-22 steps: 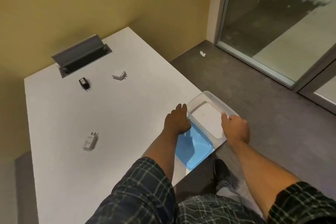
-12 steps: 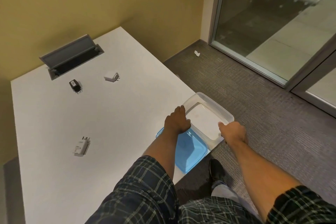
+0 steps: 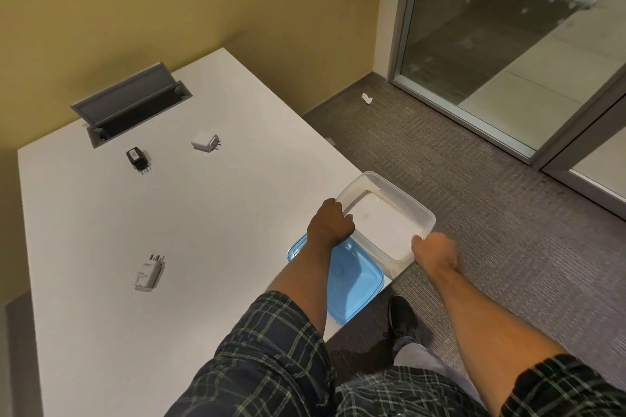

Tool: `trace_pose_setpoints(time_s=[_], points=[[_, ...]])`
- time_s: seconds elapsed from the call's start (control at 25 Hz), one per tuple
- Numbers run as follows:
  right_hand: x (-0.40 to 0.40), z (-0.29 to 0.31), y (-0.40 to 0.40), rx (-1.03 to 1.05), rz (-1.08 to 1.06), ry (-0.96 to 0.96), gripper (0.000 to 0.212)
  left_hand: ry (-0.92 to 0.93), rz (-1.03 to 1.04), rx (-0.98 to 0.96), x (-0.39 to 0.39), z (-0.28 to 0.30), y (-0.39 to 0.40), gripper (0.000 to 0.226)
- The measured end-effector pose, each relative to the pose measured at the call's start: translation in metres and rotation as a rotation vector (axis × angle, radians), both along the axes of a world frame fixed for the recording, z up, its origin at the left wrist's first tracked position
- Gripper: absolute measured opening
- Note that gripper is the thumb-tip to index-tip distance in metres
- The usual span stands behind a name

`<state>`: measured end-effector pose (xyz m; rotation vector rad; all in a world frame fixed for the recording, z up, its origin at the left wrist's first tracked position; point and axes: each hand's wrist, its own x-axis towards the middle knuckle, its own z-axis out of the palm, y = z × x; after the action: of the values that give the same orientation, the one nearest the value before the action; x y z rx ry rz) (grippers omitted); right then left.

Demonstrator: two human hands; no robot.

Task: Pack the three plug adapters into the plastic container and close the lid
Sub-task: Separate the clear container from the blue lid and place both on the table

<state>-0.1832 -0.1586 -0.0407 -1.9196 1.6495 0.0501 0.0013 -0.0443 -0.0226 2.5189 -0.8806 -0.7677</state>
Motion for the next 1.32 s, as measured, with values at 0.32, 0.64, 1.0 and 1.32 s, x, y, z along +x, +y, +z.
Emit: trace_pose_setpoints(time_s=[0.32, 0.64, 1.0, 1.32], points=[[0.015, 0.019, -0.005, -0.087, 0.039, -0.124, 0.039, 0.024, 0.287, -0.235, 0.000, 0.027, 0.009, 0.052], [0.074, 0.049, 0.022, -0.171, 0.293, -0.152, 0.039, -0.043, 0.587, -0.277, 0.031, 0.039, 0.092, 0.043], [0.140, 0.045, 0.099, -0.128, 0.750, -0.165, 0.037, -0.173, 0.752, -0.171, 0.028, 0.030, 0.220, 0.034], [0.163, 0.030, 0.156, -0.079, 0.966, -0.154, 0.037, -0.135, 0.978, -0.154, 0.006, 0.023, 0.288, 0.026]])
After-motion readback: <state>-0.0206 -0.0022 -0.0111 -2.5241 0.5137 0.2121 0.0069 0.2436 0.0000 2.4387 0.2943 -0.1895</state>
